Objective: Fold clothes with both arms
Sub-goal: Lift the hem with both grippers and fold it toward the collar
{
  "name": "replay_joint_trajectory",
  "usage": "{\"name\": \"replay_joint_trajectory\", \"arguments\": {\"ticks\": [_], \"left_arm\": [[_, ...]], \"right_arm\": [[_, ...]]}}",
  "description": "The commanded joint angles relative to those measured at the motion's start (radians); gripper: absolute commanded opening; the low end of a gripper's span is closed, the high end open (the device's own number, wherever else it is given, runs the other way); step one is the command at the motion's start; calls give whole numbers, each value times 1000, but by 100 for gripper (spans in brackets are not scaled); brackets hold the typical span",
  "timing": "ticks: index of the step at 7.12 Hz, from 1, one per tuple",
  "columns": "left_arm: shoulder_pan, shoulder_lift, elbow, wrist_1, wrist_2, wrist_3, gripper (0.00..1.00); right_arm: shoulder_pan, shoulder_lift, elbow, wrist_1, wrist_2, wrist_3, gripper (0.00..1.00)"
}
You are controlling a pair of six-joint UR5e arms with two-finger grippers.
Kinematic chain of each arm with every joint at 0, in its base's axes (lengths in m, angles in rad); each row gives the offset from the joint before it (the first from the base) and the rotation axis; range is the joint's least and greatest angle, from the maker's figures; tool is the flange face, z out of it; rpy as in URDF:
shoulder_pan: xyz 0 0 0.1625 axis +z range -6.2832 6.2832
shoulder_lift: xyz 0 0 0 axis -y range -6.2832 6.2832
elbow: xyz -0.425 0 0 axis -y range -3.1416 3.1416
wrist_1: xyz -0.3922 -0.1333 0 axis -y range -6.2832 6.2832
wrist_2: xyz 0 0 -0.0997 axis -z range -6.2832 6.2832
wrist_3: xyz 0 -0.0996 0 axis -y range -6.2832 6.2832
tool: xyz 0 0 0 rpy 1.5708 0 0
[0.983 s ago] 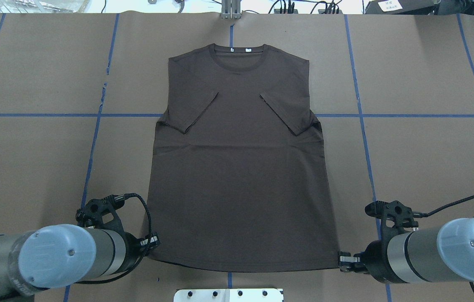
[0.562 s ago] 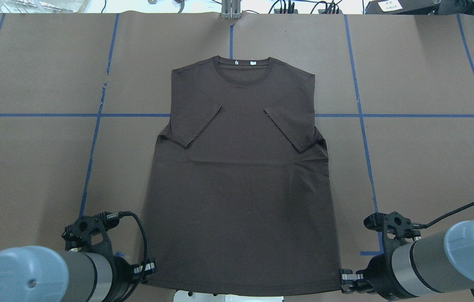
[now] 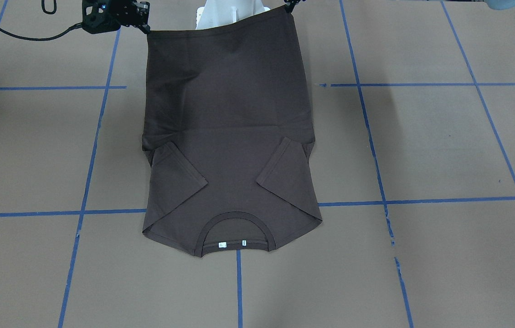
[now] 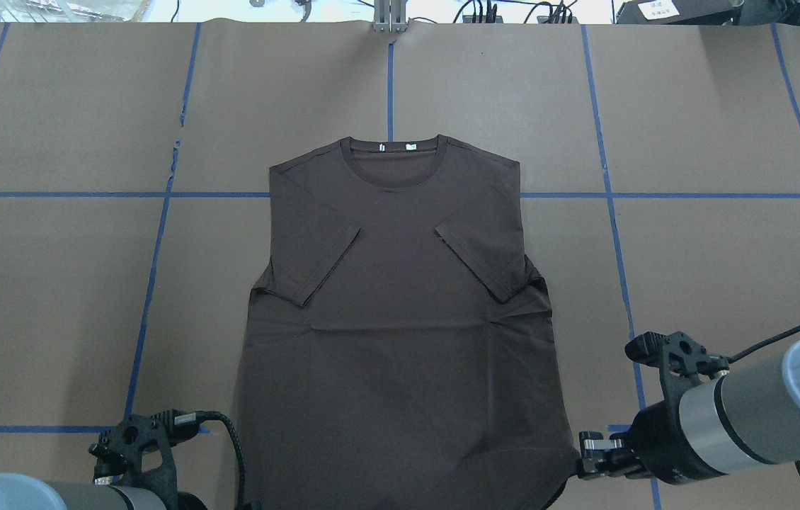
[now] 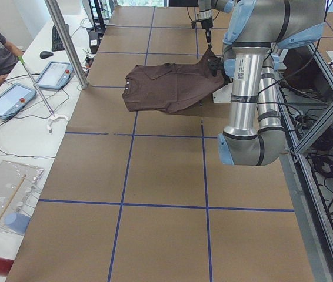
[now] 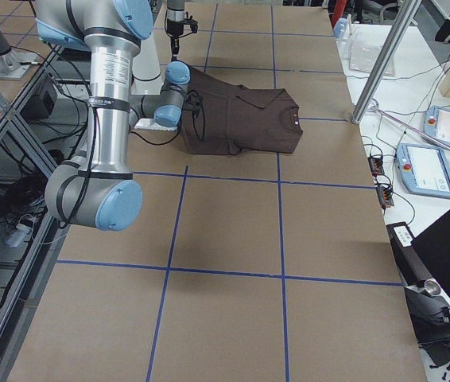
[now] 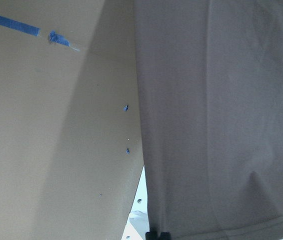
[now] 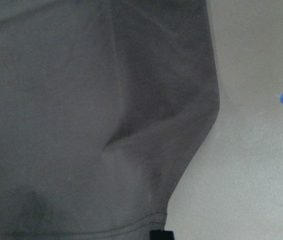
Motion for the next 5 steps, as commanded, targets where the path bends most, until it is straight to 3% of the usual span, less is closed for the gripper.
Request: {"name": "replay_joint_trajectory", "arguments": {"ticks": [1, 3, 5], "left_arm": [[-135, -22, 32, -5, -4, 62, 0], [-324, -63, 89, -5, -71, 174, 0], [-464, -134, 263, -30, -76, 280, 0]], "right_arm": [[156, 68, -50, 1, 30, -70, 0], [331, 171, -175, 1, 104, -97, 0], [445, 303, -353, -1, 99, -97, 0]]}}
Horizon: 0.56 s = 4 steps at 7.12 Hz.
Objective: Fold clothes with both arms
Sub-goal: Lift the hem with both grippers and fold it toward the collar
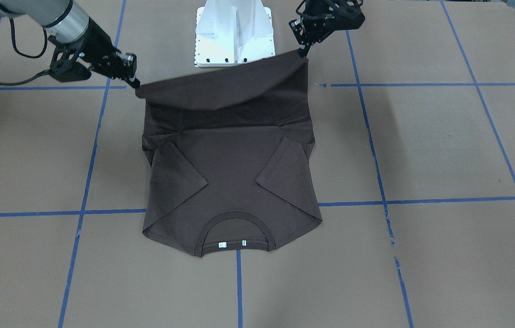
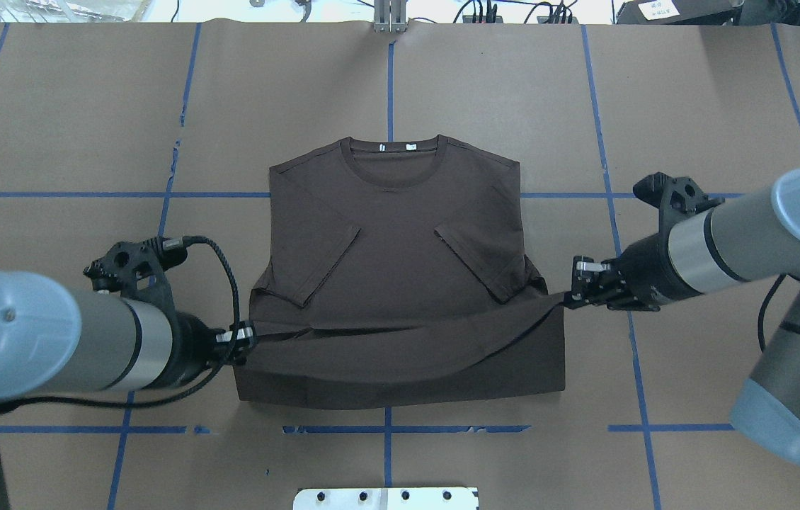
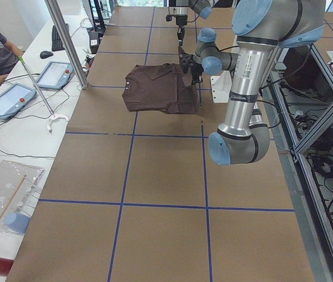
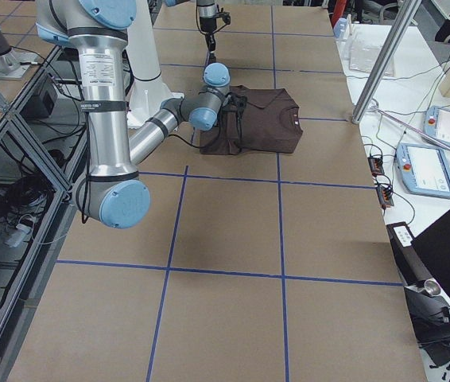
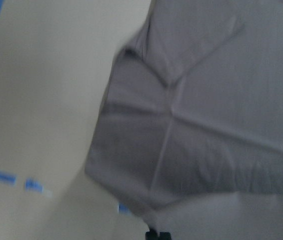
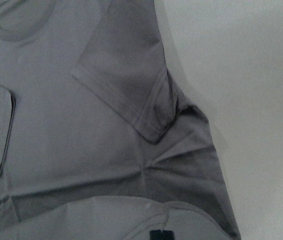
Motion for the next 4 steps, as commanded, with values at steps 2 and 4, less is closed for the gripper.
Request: {"name": "replay_joint_trajectory", "arguments": {"ticks": [2, 4], "left_arm": [[-202, -98, 300, -152, -9, 142, 0], [-288, -150, 535, -336, -9, 208, 0]], "right_arm": [[135, 179, -200, -4, -1, 2, 0], [152, 254, -338, -2, -7, -6, 0]]}}
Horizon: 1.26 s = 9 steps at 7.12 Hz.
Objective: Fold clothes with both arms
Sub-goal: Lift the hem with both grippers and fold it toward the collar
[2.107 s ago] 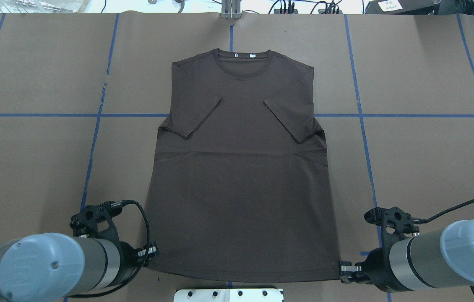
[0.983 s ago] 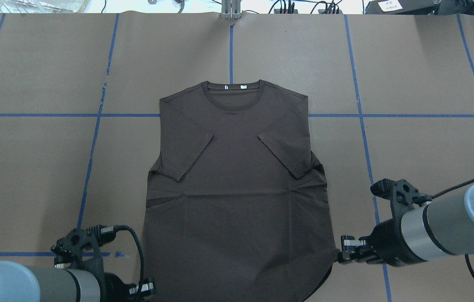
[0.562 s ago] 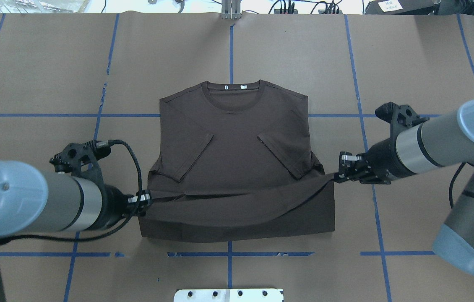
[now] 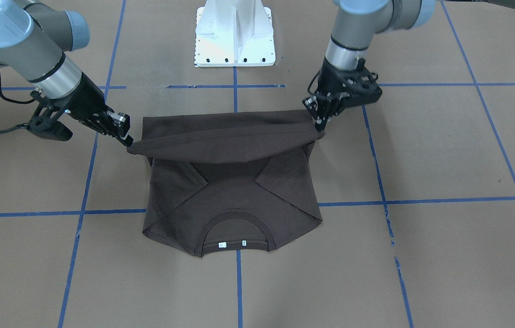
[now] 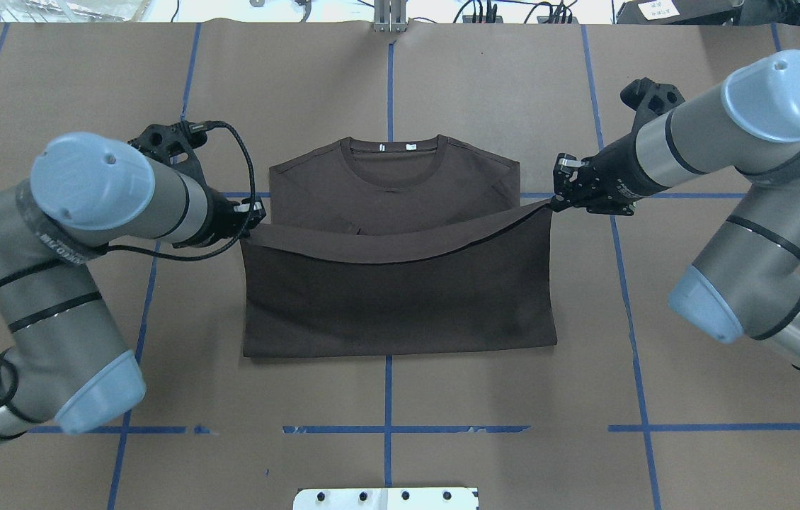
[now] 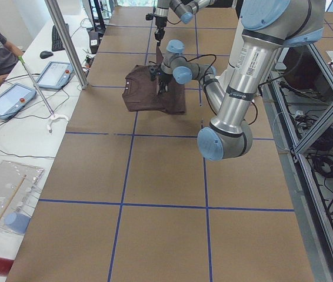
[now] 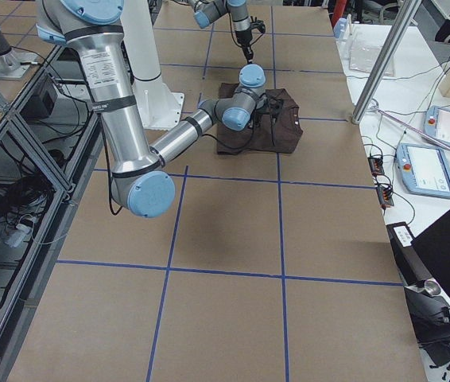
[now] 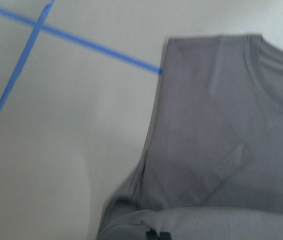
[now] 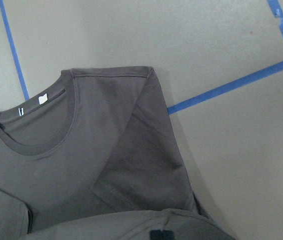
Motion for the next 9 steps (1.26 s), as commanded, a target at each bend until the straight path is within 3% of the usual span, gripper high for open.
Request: {"name": "replay_joint_trajectory", "arguments": {"ticks": [1, 2, 6, 9], "left_arm": [[-92, -38, 220, -199, 0, 57, 0], [-112, -76, 296, -221, 1, 74, 0], [-120, -130, 380, -272, 3, 92, 0], [-122, -136, 400, -276, 10, 88, 0]], "right_arm": [[19, 93, -159, 2, -6, -4, 0], [30, 139, -234, 2, -6, -5, 0], [76, 248, -413, 3, -6, -7, 0], [73, 268, -445, 3, -8, -7, 0]]}}
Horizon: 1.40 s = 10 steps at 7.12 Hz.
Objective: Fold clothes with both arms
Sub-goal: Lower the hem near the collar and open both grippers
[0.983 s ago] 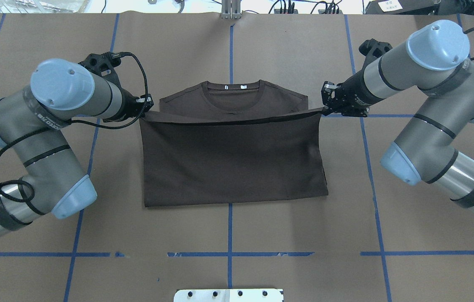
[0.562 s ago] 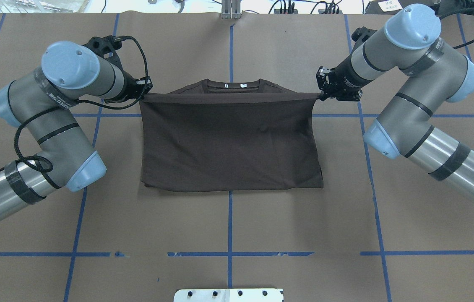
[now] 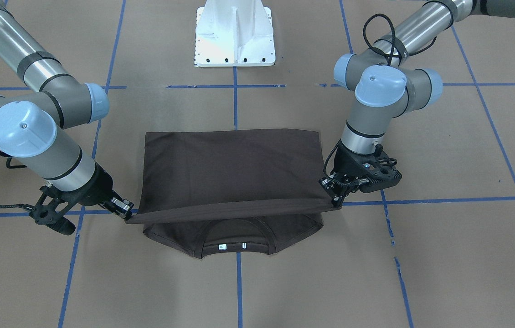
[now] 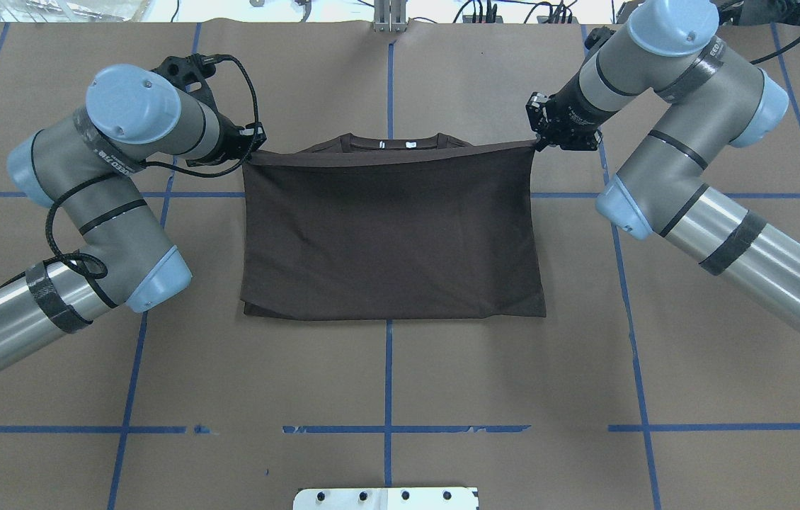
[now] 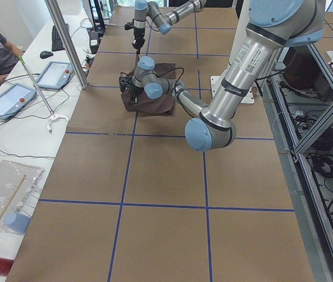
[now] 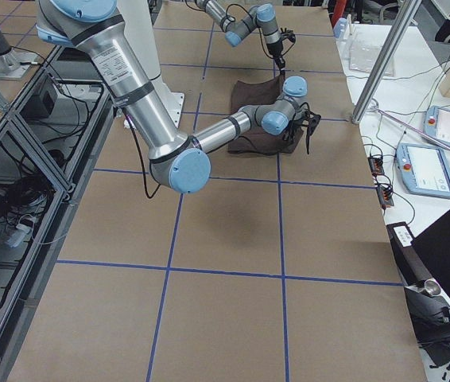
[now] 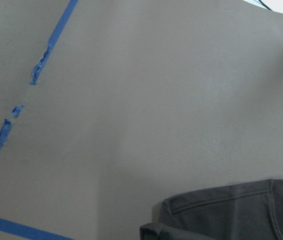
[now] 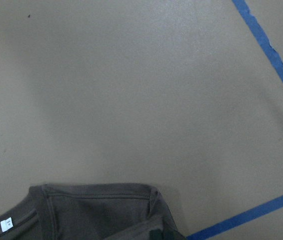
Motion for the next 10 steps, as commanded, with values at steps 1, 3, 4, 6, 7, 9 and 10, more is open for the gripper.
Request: {"name": "replay_joint_trajectory", "arguments": {"ticks": [1, 3, 4, 6, 7, 9, 10], "left_arm": [[0, -11, 44, -40, 3, -4, 0], [-2, -17, 79, -74, 3, -4, 0], [-2, -40, 88, -70, 5, -8, 0], [-2, -46, 105, -71, 3, -11, 0], [-2, -46, 105, -71, 3, -11, 4], [-2, -50, 105, -73, 3, -1, 100], [-2, -57, 105, -71, 3, 1, 100]], "right_arm": [[-2, 5, -26, 0, -3, 0, 0], [-2, 8, -38, 0, -4, -3, 0], [-1, 25, -49, 0, -9, -3, 0], [-1, 45, -70, 0, -9, -3, 0], [-4, 46, -70, 2, -9, -3, 0], [-17, 23, -72, 93, -12, -20, 99], [-13, 13, -70, 112, -1, -81, 100]]}}
